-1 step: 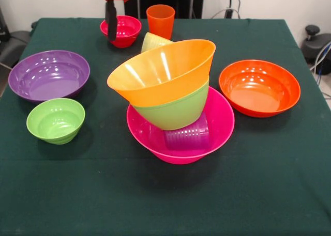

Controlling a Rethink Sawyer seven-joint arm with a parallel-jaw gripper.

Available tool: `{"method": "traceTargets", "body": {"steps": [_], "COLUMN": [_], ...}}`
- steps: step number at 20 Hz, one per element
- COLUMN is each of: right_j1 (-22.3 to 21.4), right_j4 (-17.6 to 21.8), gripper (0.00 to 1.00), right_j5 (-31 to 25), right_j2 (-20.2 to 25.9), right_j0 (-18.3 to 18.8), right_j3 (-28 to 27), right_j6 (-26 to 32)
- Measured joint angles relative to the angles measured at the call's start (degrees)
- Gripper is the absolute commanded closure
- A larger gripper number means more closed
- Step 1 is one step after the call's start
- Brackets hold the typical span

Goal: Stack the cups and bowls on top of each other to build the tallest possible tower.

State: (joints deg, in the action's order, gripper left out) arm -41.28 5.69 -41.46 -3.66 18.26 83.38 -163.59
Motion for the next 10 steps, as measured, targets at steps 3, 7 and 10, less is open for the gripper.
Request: {"method": "traceTargets", "body": {"steps": [3, 7, 10], "right_j1": [0.0, 0.0, 0.0], "right_j4": [0.8, 1.6, 2.0], "gripper": [0.0, 0.0, 0.0], "right_j5": [0.0, 0.0, 0.0], "right_j2": [0.3, 1.2, 1.5], "right_j0": [0.2, 0.2, 0.2], "right_j3": [0.0, 0.0, 0.0], "right_j6": [0.0, 0.0, 0.0]}}
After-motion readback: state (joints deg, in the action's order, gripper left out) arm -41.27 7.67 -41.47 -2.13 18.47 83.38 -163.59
